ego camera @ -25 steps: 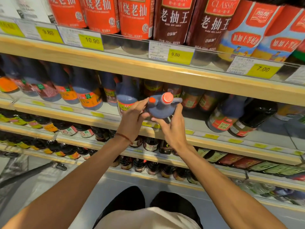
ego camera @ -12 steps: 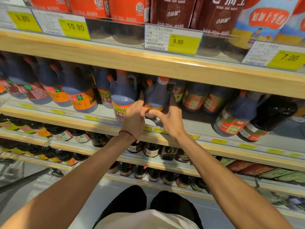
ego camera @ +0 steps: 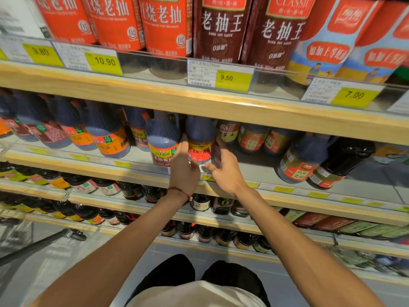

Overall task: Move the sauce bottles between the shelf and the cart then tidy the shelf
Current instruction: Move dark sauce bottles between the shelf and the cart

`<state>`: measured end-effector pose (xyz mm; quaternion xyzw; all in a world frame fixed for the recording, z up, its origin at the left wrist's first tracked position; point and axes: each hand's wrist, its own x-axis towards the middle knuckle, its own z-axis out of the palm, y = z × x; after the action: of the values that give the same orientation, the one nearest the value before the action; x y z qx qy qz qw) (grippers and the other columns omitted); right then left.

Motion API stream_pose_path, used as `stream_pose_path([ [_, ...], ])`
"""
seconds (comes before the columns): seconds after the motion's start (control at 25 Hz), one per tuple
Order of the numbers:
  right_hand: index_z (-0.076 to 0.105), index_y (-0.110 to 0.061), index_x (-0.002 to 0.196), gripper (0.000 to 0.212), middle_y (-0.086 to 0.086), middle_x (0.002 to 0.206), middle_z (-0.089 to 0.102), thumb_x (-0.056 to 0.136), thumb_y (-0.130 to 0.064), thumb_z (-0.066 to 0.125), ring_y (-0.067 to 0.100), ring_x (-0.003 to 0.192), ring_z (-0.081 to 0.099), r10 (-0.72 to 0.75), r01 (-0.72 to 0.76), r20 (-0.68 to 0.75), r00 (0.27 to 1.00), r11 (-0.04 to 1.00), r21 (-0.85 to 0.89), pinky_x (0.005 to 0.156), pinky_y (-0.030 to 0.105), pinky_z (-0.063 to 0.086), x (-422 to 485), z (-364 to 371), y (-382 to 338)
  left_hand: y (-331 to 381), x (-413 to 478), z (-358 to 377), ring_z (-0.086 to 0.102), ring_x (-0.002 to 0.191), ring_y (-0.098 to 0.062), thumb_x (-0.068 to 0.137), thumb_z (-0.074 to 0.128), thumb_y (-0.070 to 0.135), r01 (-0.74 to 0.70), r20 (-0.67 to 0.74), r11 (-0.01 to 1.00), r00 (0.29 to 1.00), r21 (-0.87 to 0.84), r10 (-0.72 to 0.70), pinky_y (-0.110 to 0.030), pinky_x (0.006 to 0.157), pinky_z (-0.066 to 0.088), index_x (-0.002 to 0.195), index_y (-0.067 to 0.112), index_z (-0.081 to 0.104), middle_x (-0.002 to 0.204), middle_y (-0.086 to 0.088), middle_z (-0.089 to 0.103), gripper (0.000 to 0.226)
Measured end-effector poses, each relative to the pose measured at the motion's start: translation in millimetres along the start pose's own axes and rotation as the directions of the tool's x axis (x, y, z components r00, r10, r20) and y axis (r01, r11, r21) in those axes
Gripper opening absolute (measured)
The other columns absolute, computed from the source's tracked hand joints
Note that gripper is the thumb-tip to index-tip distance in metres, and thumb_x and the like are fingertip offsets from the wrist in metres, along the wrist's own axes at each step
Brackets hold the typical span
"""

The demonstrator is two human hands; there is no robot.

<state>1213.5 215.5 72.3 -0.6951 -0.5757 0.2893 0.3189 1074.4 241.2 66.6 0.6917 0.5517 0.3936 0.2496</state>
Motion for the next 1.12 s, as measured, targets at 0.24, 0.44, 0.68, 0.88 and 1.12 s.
stream_pose_path([
  [0.24,0.058,-0.019,0.136,0.047,-0.001,0.133,0.057,0.091,-0.017,0.070,0.017,0.123,0.053,-0.123,0.100,-0.122,0.985,0.979,-0.177,0.102,0.037,0.048,-51.3,-15.1,-25.5,8.6,-20.3,-46.4,0.050,0.121,-0.022,0.086,0.063,0.019,-0.025,0.159,0.987,0.987,0.158,-0.001,-0.039,0.095,0.050,0.139,0.017,0.049,0.137,-0.003,0.051,0.055],
  [0.44,0.064,-0.018,0.127,0.047,0.001,0.122,0.062,0.084,-0.036,0.066,0.022,0.114,0.055,-0.201,0.152,-0.062,0.978,0.880,-0.451,0.091,0.039,0.050,-86.3,-20.1,-58.3,16.1,-46.0,-91.7,0.054,0.113,-0.028,0.081,0.059,0.042,-0.184,0.289,0.836,0.957,0.517,0.032,-0.041,0.085,0.050,0.132,0.019,0.052,0.128,-0.005,0.055,0.056],
  [0.68,0.067,-0.013,0.119,0.048,0.002,0.110,0.063,0.080,-0.042,0.065,0.026,0.101,0.056,-0.415,0.392,0.078,0.907,0.760,-0.518,0.081,0.038,0.046,-124.0,6.1,-74.9,-3.3,-108.5,-140.8,0.053,0.113,-0.027,0.083,0.047,0.055,-0.154,0.255,0.723,0.966,0.674,-0.032,-0.042,0.086,0.049,0.132,0.016,0.051,0.129,-0.005,0.054,0.063],
  [0.88,0.070,-0.015,0.120,0.052,0.002,0.119,0.067,0.084,-0.051,0.060,0.025,0.112,0.060,-0.544,0.588,0.245,0.802,0.651,-0.479,0.093,0.038,0.047,-174.7,49.0,-93.2,-10.1,-202.0,-194.1,0.050,0.121,-0.027,0.088,0.041,0.060,0.047,0.068,0.657,0.987,0.752,-0.147,-0.045,0.098,0.041,0.134,0.018,0.050,0.135,-0.003,0.052,0.063],
  [1.12,0.071,-0.015,0.119,0.054,0.003,0.118,0.067,0.082,-0.054,0.061,0.025,0.115,0.059,-0.666,0.782,0.410,0.623,0.542,-0.308,0.099,0.040,0.042,-225.0,107.3,-142.1,-27.6,-294.6,-264.7,0.052,0.122,-0.027,0.088,0.039,0.065,0.304,-0.140,0.538,0.936,0.786,-0.324,-0.045,0.099,0.042,0.138,0.019,0.050,0.137,-0.003,0.054,0.068],
])
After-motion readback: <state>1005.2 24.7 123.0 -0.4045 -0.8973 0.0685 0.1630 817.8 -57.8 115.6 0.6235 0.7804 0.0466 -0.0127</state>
